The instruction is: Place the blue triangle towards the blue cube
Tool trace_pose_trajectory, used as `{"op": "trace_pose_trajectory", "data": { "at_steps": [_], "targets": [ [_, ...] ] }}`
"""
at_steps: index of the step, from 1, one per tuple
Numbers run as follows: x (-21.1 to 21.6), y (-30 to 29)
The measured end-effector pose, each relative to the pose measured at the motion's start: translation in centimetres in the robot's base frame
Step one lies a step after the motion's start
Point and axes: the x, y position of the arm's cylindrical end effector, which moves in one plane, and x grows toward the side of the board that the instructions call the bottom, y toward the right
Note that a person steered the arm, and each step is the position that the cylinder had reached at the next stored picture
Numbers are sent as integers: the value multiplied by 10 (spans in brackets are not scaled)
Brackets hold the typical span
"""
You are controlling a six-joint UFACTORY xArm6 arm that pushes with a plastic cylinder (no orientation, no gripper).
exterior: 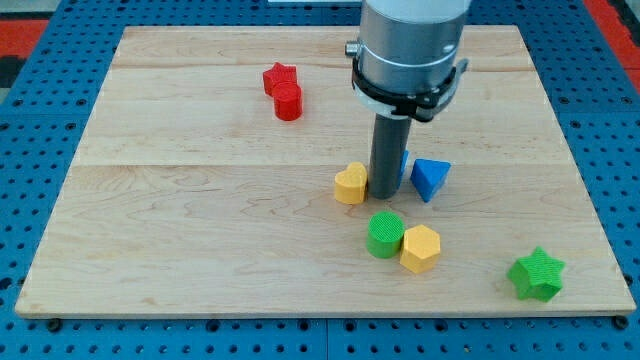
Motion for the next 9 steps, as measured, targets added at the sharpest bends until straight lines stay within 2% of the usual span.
{"op": "trace_pose_trajectory", "data": {
  "at_steps": [1, 2, 3, 4, 5, 8, 9],
  "targets": [
    [-34, 2],
    [-68, 31],
    [-33, 0],
    [15, 15],
    [42, 46],
    [-46, 47],
    [-28, 43]
  ]
}}
